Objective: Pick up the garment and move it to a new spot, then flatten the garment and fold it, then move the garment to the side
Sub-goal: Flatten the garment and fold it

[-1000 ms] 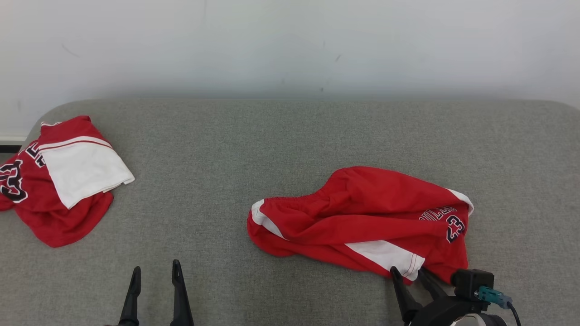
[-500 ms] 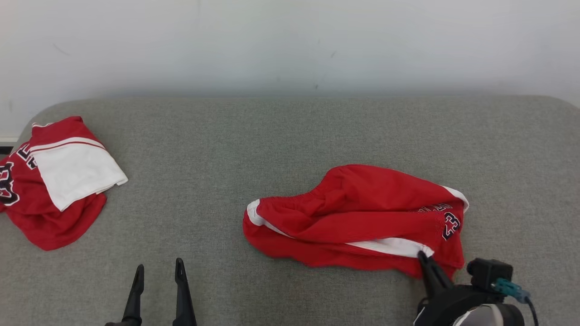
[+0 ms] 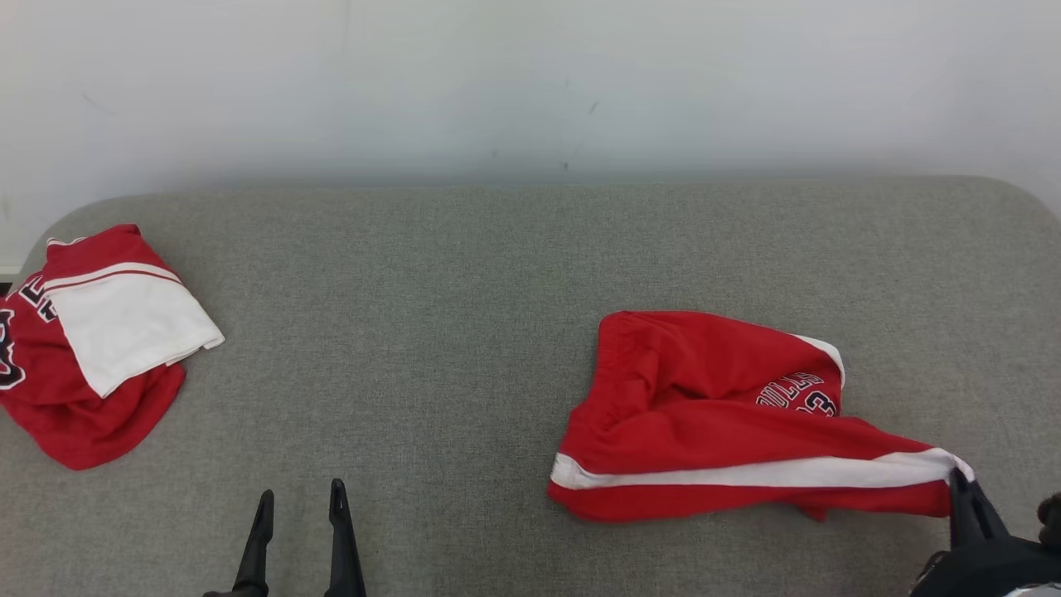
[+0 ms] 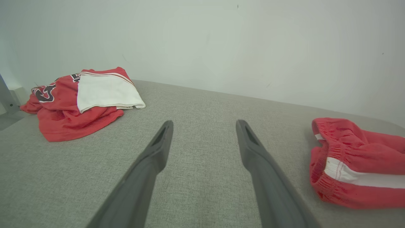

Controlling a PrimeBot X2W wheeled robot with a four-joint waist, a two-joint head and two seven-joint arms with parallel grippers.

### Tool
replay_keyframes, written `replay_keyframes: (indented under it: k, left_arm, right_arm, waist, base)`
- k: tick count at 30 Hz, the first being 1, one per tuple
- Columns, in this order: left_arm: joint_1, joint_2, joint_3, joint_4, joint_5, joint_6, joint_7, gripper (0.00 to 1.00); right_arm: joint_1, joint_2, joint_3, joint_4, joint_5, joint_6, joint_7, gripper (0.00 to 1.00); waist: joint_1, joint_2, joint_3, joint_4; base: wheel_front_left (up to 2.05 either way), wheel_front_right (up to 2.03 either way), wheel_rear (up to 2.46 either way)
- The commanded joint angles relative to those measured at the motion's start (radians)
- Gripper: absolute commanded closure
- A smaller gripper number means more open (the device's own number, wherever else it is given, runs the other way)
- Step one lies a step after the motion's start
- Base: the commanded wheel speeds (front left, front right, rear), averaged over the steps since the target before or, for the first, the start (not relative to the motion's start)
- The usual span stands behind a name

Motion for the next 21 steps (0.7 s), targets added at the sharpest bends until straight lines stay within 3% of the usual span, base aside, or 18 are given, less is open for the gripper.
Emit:
replay_keyframes:
  k: [1,4,5,6,15,21]
  left_arm:
    - [0.006,-0.001,0.000,0.004,-0.008,0.000,-0.003,0.00]
    - [0.007,-0.001,-0.005,0.013,-0.008,-0.008,-0.003,0.00]
    - [0.008,-0.001,-0.007,0.017,-0.009,-0.009,-0.003,0.00]
    - [0.008,-0.001,-0.009,0.020,-0.009,-0.010,-0.003,0.00]
    - [0.022,-0.001,-0.007,0.043,0.010,-0.023,-0.003,0.00]
    - [0.044,-0.001,0.010,0.035,0.039,-0.036,-0.003,0.00]
  right_arm:
    - [0.013,0.001,-0.027,-0.007,-0.016,0.004,0.014,1.00]
    - [0.016,0.001,-0.056,0.013,-0.023,0.004,0.030,0.96]
    - [0.019,0.001,-0.062,0.030,-0.017,0.004,0.039,0.11]
    - [0.019,0.001,-0.063,0.041,-0.006,0.004,0.042,0.00]
    - [0.053,0.000,-0.053,0.088,0.033,0.004,0.035,0.00]
    - [0.074,0.001,0.079,0.017,0.050,0.004,-0.121,0.00]
  waist:
    - [0.0000,0.0000,0.001,-0.001]
    - [0.0000,0.0000,0.001,-0.001]
    - [0.0000,0.0000,-0.001,0.000]
    - [0.0000,0.0000,-0.002,0.001]
    - [0.0000,0.0000,-0.016,-0.001]
    - [0.0000,0.0000,-0.040,-0.018]
  base:
    - [0.00,0.00,0.00]
    - [0.00,0.00,0.00]
    - [0.00,0.00,0.00]
    - [0.00,0.00,0.00]
    - [0.00,0.00,0.00]
    - [0.00,0.00,0.00]
